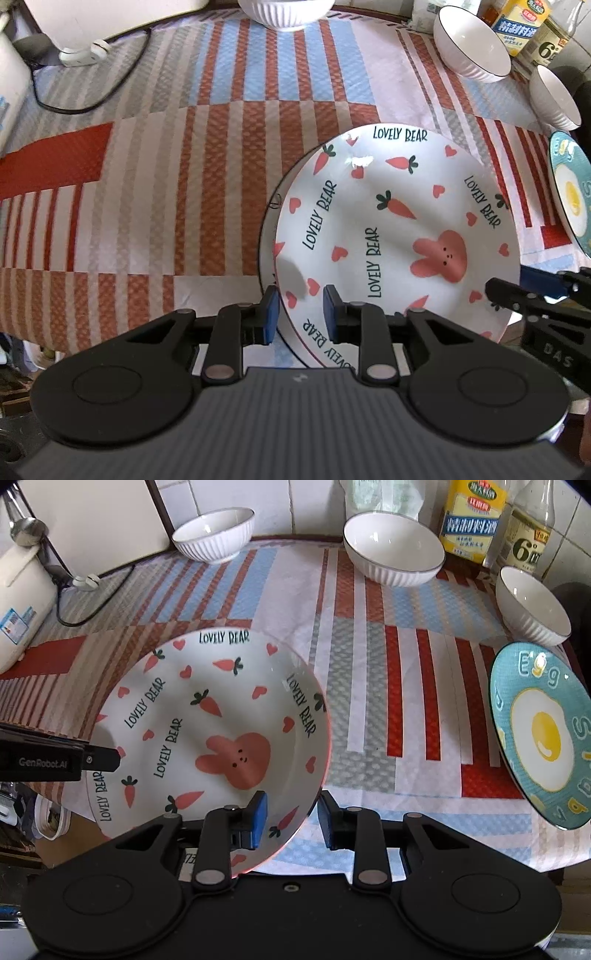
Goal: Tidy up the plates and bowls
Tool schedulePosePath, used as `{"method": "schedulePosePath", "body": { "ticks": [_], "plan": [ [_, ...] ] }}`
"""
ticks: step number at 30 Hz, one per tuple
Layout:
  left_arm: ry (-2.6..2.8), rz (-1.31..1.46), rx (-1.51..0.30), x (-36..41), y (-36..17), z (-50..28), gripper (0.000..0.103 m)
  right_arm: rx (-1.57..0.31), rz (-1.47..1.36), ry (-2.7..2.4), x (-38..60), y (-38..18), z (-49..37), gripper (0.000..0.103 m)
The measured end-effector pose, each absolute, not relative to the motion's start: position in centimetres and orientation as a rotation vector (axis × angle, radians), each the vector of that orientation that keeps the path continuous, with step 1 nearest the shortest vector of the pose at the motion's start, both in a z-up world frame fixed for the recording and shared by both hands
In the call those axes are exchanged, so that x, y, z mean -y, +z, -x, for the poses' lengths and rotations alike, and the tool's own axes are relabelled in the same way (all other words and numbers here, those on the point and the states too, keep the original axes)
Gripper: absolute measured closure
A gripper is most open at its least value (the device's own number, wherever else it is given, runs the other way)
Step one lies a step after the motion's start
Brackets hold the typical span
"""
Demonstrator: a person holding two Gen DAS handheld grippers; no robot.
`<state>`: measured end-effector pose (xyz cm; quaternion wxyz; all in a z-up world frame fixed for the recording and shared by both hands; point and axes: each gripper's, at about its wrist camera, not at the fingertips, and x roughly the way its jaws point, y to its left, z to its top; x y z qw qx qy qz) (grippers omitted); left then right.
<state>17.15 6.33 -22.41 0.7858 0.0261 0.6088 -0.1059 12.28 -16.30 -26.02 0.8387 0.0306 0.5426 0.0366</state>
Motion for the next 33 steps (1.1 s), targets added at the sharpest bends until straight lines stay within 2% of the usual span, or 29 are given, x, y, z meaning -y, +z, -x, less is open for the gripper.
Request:
{"method": "schedulePosePath", "body": {
  "ticks": [3,10,13,21,25,33],
  "plan": [
    [-0.21,-0.11,-1.258,-6.1,-21.1,-16.7,0.072,-1.085,-0.082,0.11,16.8,-24.9,-11.6,0.059],
    [-0.299,-0.11,-1.144,-5.2,-16.3,-15.2,0.071,-0.941,-0.138,0.161,19.5,-21.9,-9.7,0.059],
    [-0.382,-0.138,-1.071,-4.0,-14.1,-13.9,0.065,-0.879,-0.153,0.17,21.1,-20.3,-8.0,0.058],
    [-0.558,-0.186,-0.936,0.1,-10.4,-10.6,0.061,-0.736,-0.083,0.18,25.5,-16.2,-2.9,0.048],
    [-0.643,-0.205,-0.874,2.9,-9.2,-9.2,0.054,-0.677,-0.043,0.157,27.5,-15.0,-0.3,0.042],
    [-0.707,-0.205,-0.794,8.6,-10.1,-8.5,0.044,-0.612,-0.036,0.054,31.6,-16.2,2.3,0.04]
  ]
}}
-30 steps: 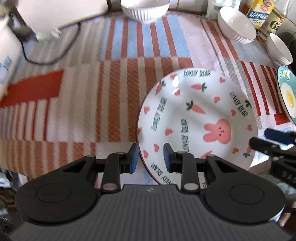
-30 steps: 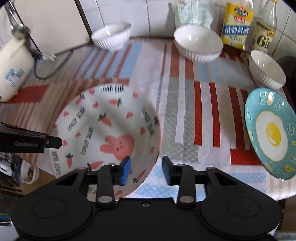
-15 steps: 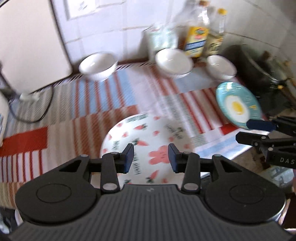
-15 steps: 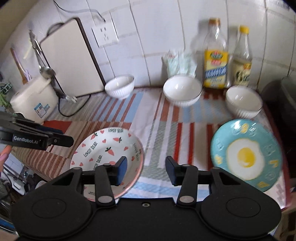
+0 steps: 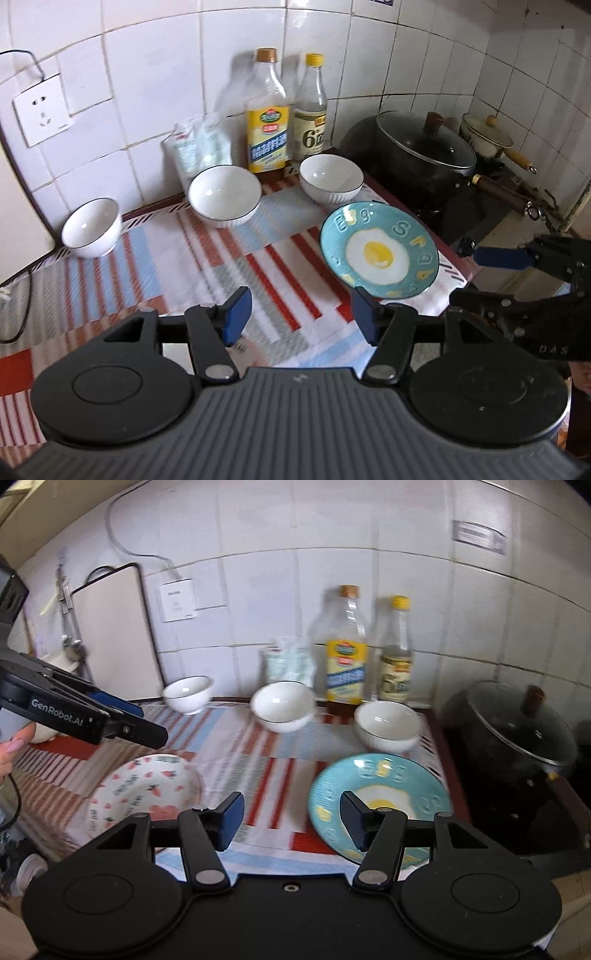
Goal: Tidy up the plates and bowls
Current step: 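Move the right gripper to the blue egg plate rim and grasp it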
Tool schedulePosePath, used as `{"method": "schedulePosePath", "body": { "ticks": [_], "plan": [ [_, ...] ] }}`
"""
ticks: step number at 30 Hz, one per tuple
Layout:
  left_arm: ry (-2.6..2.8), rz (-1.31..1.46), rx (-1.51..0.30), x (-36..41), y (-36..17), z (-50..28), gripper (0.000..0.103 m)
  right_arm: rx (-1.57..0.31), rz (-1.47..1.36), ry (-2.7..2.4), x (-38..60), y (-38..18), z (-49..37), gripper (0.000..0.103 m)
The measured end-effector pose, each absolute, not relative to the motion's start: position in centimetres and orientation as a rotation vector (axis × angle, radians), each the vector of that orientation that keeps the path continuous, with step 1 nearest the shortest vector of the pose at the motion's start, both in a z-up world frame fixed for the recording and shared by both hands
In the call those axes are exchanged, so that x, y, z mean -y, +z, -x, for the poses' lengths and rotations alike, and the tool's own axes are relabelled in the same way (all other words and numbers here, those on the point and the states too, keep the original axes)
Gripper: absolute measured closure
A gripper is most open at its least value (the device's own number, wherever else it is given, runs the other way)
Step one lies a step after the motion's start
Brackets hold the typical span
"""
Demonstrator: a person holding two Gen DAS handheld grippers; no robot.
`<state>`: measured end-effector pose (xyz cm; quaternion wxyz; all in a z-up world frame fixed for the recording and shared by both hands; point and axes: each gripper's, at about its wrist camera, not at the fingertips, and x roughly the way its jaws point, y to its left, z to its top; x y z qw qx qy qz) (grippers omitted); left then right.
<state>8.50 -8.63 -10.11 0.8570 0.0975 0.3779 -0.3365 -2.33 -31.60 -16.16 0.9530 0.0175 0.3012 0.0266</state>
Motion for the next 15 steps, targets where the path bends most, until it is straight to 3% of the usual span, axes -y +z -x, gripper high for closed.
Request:
{"method": "schedulePosePath", "body": {
  "ticks": [15],
  "plan": [
    [-0.638,-0.146,-0.863,17.8,-19.0,-10.7,0.042,-0.654,-0.304,-0.144,40.1,-24.9,1.2,0.04]
  ]
}}
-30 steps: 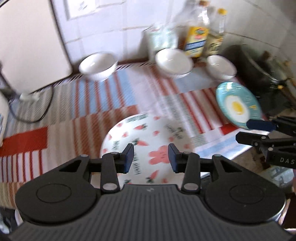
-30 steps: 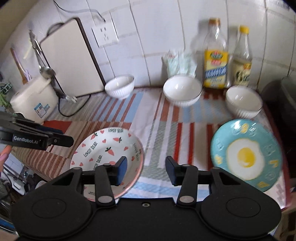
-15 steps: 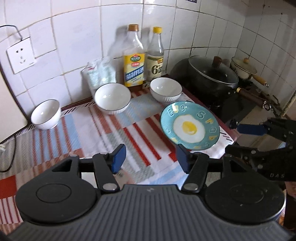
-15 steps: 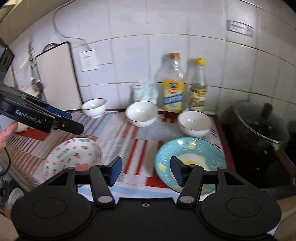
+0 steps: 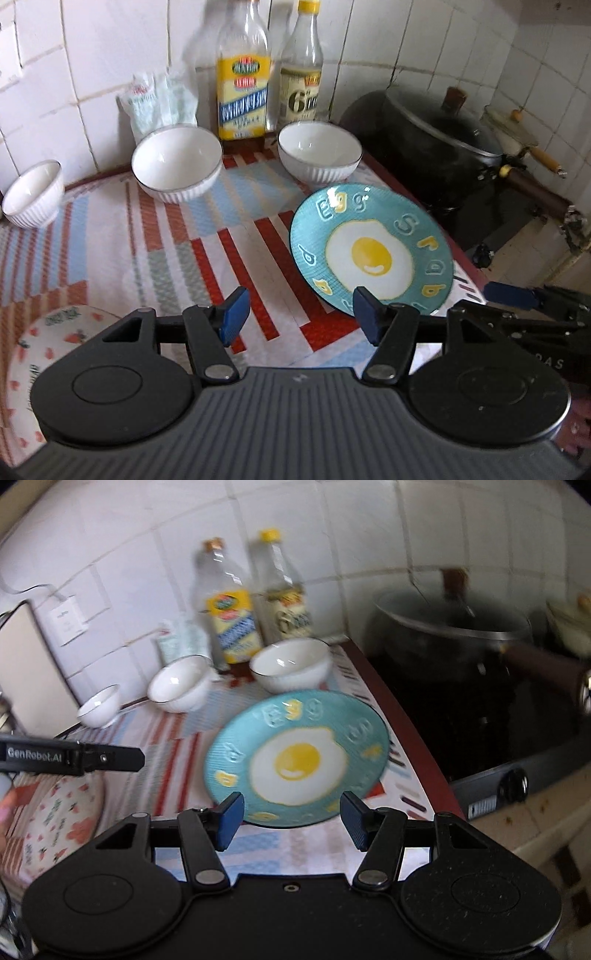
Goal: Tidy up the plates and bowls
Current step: 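Move the right gripper to the blue egg plate rim and grasp it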
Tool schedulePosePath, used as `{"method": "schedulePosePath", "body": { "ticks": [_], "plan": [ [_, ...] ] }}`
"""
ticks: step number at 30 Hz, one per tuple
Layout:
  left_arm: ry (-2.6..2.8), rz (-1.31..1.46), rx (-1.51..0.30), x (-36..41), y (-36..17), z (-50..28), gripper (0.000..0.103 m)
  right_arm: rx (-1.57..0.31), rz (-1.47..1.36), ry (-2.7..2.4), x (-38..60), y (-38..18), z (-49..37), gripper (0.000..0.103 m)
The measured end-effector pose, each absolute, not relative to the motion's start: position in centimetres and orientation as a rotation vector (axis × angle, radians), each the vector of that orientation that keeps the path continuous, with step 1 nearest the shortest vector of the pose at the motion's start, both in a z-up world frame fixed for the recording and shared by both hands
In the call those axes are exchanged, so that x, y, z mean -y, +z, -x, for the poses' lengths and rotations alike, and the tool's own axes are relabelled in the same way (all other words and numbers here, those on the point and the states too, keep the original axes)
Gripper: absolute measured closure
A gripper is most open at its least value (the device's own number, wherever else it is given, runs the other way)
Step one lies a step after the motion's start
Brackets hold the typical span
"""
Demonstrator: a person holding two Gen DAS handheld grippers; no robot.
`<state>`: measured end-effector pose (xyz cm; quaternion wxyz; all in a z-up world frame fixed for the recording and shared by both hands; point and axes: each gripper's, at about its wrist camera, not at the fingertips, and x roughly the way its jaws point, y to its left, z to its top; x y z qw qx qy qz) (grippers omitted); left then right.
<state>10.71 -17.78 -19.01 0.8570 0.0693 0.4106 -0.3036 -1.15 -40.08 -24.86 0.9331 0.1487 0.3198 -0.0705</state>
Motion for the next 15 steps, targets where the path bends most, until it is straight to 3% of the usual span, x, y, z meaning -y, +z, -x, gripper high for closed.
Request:
{"method": "schedulePosePath", "body": {
  "ticks": [10,13,15],
  "plan": [
    [-0.578,-0.103,-0.946,21.7,-24.0,-14.1,0.042,-0.685,-0.434,-0.236,42.2,-28.8,-1.6,0.04],
    [-0.57,-0.095,-0.973,22.2,-25.2,-15.0,0.046,-0.678,-0.465,-0.262,42.5,-29.6,-2.5,0.04],
    [-0.554,-0.098,-0.989,22.5,-25.8,-15.5,0.058,-0.681,-0.476,-0.263,42.5,-30.0,-3.1,0.04]
  ]
}}
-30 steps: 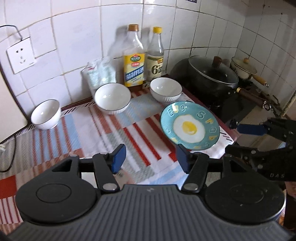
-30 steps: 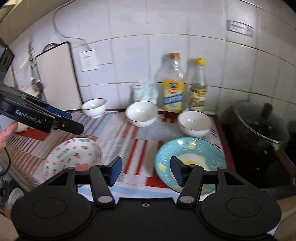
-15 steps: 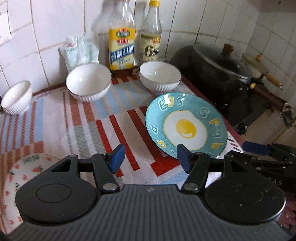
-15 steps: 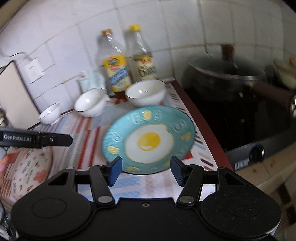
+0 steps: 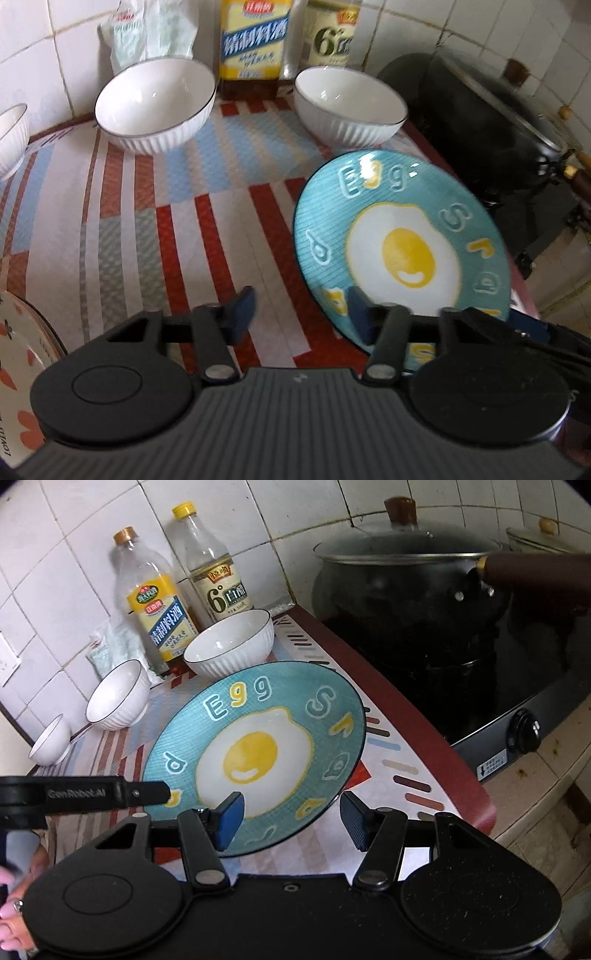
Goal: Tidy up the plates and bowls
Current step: 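Move the right gripper to the blue egg plate rim and grasp it, then lift the blue egg plate and carry it toward the plate stack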
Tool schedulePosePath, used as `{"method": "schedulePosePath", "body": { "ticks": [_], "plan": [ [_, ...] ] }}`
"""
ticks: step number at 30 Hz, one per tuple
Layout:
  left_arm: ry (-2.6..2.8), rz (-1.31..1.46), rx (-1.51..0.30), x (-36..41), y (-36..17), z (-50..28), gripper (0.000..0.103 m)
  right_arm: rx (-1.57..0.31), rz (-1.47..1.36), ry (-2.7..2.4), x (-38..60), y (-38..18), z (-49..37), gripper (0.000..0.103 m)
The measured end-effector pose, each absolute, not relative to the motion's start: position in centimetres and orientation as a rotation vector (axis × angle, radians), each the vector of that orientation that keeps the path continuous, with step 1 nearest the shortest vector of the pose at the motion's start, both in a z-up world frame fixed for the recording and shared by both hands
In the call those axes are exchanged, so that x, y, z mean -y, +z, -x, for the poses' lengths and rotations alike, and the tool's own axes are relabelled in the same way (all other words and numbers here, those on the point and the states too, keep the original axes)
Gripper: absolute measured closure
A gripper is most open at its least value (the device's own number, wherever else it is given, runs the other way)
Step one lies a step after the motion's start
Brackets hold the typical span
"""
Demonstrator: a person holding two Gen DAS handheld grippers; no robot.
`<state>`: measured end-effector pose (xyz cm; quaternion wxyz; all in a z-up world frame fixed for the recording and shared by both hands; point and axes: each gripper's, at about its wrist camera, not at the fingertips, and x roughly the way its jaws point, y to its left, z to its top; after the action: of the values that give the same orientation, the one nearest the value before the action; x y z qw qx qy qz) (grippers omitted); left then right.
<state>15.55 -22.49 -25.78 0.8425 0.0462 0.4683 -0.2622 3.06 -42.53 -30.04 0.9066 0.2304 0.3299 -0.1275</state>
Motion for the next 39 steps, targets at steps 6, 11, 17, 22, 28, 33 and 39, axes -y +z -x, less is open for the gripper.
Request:
{"method": "schedulePosePath", "body": {
  "ticks": [6,11,17,22,28,33,39],
  "plan": [
    [-0.609,-0.017,-1.037,22.5,-26.1,-16.8,0.078,-0.71,-0.476,-0.234,42.1,-31.0,-4.3,0.038],
    [-0.621,0.03,-1.035,22.7,-26.7,-17.2,0.078,-0.675,-0.444,-0.24,41.8,-31.3,-4.2,0.037],
    [-0.639,-0.01,-1.042,23.1,-26.4,-17.5,0.082,-0.682,-0.456,-0.297,41.7,-31.2,-4.3,0.049],
    [-0.598,-0.096,-1.029,23.7,-25.5,-17.3,0.083,-0.741,-0.526,-0.277,42.9,-30.6,-4.2,0.071],
    [-0.627,-0.087,-1.041,22.7,-25.1,-16.9,0.085,-0.754,-0.593,-0.257,42.8,-30.0,-4.0,0.076],
    [-0.63,-0.078,-1.036,22.1,-24.8,-16.3,0.085,-0.766,-0.636,-0.241,42.5,-29.3,-4.1,0.076],
    [-0.599,0.023,-1.105,21.2,-25.4,-16.5,0.083,-0.768,-0.692,-0.244,42.5,-28.4,-4.2,0.077]
  ]
}}
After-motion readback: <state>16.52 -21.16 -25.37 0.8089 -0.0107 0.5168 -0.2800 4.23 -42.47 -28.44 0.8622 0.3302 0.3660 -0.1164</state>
